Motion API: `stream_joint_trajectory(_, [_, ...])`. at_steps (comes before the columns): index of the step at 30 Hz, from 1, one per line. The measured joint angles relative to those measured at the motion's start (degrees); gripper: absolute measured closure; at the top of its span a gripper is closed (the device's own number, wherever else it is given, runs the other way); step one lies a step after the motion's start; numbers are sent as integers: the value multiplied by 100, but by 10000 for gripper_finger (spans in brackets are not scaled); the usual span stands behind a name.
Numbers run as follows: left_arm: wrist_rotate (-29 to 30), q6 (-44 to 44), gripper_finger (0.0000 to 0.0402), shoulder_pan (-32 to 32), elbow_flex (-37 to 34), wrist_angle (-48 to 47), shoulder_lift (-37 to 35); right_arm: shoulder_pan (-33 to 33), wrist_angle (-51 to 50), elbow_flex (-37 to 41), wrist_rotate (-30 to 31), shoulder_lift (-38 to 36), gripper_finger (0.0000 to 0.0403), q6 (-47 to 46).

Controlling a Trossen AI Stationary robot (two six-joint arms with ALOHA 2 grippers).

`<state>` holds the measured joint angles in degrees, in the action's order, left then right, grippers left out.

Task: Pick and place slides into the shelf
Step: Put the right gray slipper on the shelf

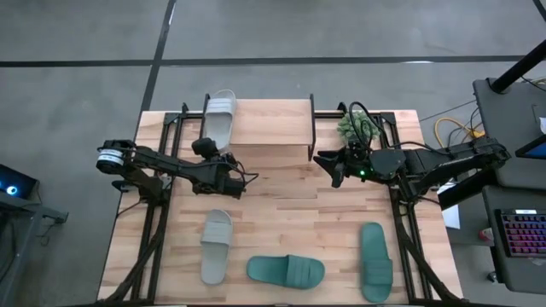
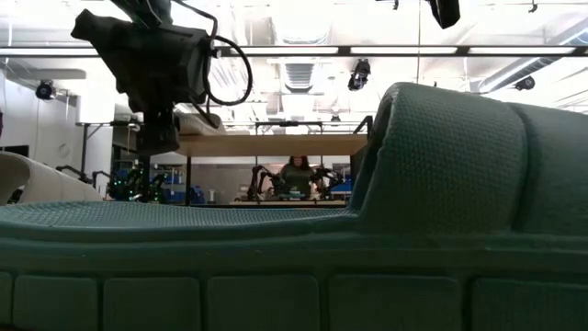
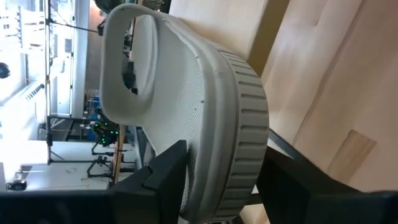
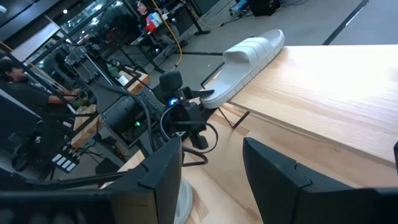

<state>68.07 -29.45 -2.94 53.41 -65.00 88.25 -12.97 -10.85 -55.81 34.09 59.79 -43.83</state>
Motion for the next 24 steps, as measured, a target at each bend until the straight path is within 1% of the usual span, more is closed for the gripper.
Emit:
stream_joint_trajectory(7, [12, -22, 239, -2, 121, -149, 0, 0, 0, 0, 0, 0, 241, 30])
stream_joint_trajectory(14, [-204, -315, 239, -7, 168, -146, 0, 0, -2, 0, 0, 0, 241, 35])
stream_joint_trajectory(16, [-303, -322, 239, -7, 168, -147, 0, 0, -2, 0, 0, 0, 241, 35])
stream_joint_trajectory(24, [-374, -290, 239, -18, 240, -166, -9, 0, -4, 0, 0, 0, 241, 54])
